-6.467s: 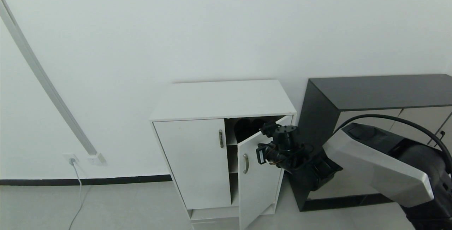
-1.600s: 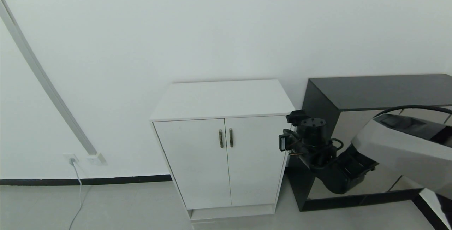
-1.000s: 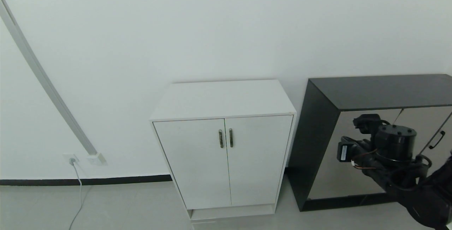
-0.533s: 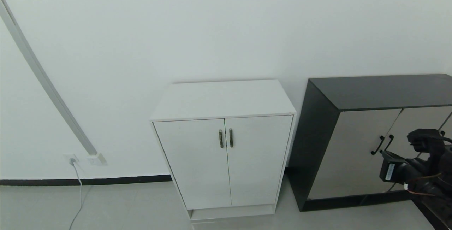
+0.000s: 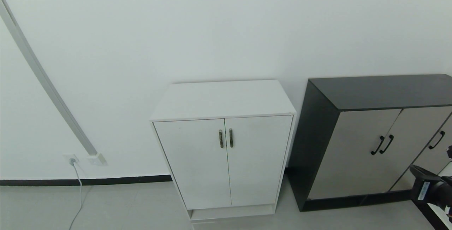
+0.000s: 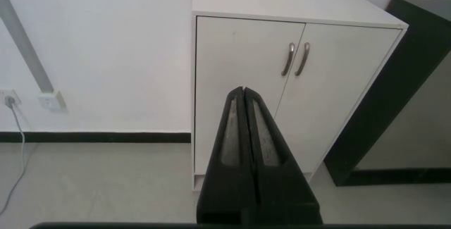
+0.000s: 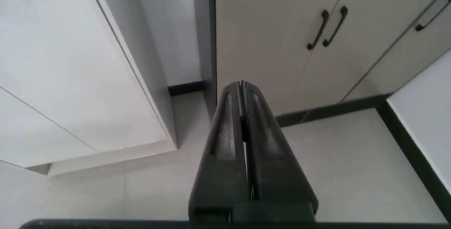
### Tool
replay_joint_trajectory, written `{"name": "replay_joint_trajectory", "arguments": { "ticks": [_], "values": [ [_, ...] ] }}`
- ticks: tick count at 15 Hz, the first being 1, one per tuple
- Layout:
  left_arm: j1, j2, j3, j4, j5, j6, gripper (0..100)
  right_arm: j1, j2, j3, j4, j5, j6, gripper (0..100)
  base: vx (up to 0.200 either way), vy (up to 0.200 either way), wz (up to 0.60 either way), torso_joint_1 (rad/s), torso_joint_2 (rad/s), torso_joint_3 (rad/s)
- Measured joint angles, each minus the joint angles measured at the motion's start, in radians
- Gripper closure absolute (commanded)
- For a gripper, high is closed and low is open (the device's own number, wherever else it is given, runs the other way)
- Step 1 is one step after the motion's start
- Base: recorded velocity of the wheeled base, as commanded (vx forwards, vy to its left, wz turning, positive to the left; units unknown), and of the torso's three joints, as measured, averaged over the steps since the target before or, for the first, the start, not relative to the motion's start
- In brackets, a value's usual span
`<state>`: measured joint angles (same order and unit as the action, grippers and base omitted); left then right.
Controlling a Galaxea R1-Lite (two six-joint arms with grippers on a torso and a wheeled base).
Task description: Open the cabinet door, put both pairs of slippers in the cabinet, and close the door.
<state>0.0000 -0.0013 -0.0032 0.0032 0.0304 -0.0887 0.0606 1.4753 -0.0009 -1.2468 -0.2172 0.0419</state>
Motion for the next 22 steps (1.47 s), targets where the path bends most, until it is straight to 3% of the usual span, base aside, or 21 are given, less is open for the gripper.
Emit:
{"name": "replay_joint_trajectory", "arguments": {
  "ticks": [15, 22],
  "values": [
    [0.0, 0.0, 0.0, 0.0, 0.0, 0.0, 100, 0.0, -0.789, 0.001, 0.957, 0.148, -0.003, 100, 0.0, 0.0, 0.0, 0.0, 0.0, 0.0],
    [0.0, 0.0, 0.0, 0.0, 0.0, 0.0, 100, 0.035, -1.101, -0.001, 1.22, 0.201, -0.016, 100, 0.0, 0.0, 0.0, 0.0, 0.0, 0.0]
  ]
}}
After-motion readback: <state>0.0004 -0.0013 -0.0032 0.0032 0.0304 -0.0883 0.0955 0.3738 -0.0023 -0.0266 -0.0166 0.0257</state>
